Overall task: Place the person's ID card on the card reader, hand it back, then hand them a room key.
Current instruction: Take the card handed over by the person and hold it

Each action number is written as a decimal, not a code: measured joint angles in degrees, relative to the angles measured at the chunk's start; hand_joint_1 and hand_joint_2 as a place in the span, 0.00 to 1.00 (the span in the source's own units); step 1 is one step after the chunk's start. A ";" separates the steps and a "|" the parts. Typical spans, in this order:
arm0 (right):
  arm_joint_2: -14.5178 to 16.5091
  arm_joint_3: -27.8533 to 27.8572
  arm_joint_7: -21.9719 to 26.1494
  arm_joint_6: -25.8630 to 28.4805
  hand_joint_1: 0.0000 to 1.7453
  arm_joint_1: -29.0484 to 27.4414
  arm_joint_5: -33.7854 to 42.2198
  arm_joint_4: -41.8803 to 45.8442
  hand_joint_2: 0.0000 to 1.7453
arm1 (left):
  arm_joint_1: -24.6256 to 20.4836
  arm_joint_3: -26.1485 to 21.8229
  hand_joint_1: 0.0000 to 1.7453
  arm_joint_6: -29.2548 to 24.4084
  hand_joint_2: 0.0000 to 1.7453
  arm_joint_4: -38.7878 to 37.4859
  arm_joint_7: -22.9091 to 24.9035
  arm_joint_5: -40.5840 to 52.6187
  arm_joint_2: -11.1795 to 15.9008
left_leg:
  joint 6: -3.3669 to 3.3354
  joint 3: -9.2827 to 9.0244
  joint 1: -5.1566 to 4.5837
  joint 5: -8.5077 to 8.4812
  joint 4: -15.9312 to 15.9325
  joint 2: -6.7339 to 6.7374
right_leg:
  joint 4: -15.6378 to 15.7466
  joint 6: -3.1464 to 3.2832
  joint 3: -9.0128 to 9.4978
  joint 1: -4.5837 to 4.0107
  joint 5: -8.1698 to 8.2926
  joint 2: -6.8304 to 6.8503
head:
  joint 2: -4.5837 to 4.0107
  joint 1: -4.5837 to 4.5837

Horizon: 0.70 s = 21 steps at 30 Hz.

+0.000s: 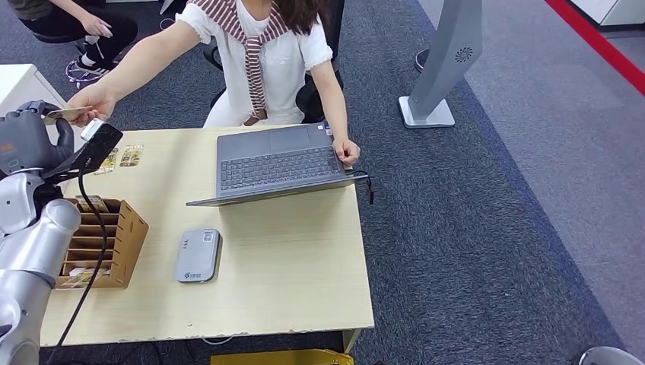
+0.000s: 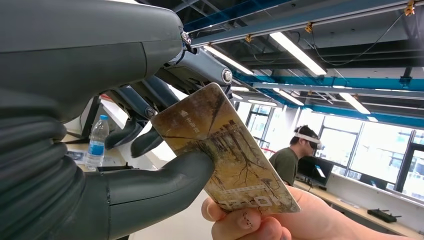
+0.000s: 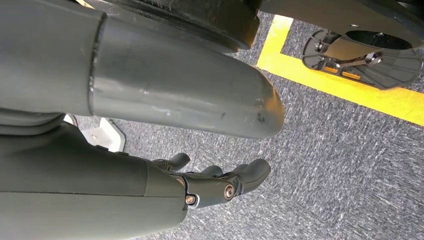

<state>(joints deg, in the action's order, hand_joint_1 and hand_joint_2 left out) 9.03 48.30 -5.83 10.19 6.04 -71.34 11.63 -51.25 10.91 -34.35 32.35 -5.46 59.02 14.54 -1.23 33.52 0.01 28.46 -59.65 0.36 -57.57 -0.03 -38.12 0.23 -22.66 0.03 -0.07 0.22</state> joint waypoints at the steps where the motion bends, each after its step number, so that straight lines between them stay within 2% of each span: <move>1: 0.00 0.00 0.01 0.00 0.00 0.00 0.01 0.00 0.00 | 0.03 0.00 1.00 0.06 1.00 -0.02 -0.25 -0.24 -0.01 | 0.00 0.00 0.00 0.00 0.00 0.00 | 0.00 0.00 0.00 0.00 0.00 0.00 | 0.00 0.00; 7: 0.00 0.00 0.10 0.09 0.00 -0.02 0.14 -0.01 0.00 | 1.22 -0.01 1.00 0.97 1.00 0.34 -3.45 -3.98 -0.22 | 0.00 -0.01 0.00 0.00 0.00 0.01 | 0.00 0.00 0.00 0.00 0.00 -0.01 | -0.01 0.00; 10: 0.00 0.00 0.32 0.21 0.00 -0.09 0.32 -0.02 0.00 | 3.59 -0.02 1.00 1.78 1.00 2.41 -5.82 -6.95 -0.40 | 0.00 -0.01 0.00 0.00 0.00 0.02 | 0.00 0.00 0.00 0.00 0.00 -0.02 | 0.00 0.00; 16: 0.00 0.01 0.52 0.37 0.00 -0.15 0.72 -0.04 0.00 | 7.54 -0.02 1.00 2.03 1.00 6.87 -7.13 -9.20 -0.51 | 0.00 0.00 -0.01 0.01 0.00 0.02 | 0.00 0.00 0.00 0.02 0.00 -0.02 | 0.00 -0.01; 18: 0.00 0.03 0.84 0.60 0.00 -0.28 1.24 -0.05 0.00 | 10.44 -0.02 1.00 1.99 1.00 10.42 -7.96 -10.74 -0.48 | 0.00 -0.01 -0.02 0.01 0.01 0.04 | 0.00 0.00 0.00 0.04 -0.01 -0.03 | -0.01 -0.01; 21: 0.00 0.13 1.34 1.08 0.00 -0.75 1.85 -0.09 0.00 | 17.10 -0.02 1.00 1.83 1.00 18.07 -8.27 -12.56 -0.46 | -0.01 -0.01 -0.02 0.03 0.01 0.08 | 0.01 0.00 -0.01 0.04 -0.03 -0.08 | -0.01 0.00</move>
<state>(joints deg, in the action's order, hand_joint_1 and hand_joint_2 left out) 9.03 48.43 -4.49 11.26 5.29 -69.49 11.54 -34.15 10.89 -32.53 50.42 -13.74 46.47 14.08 -1.24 33.51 -0.01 28.48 -59.64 0.44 -57.56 -0.03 -38.13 0.27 -22.69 -0.05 -0.08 0.22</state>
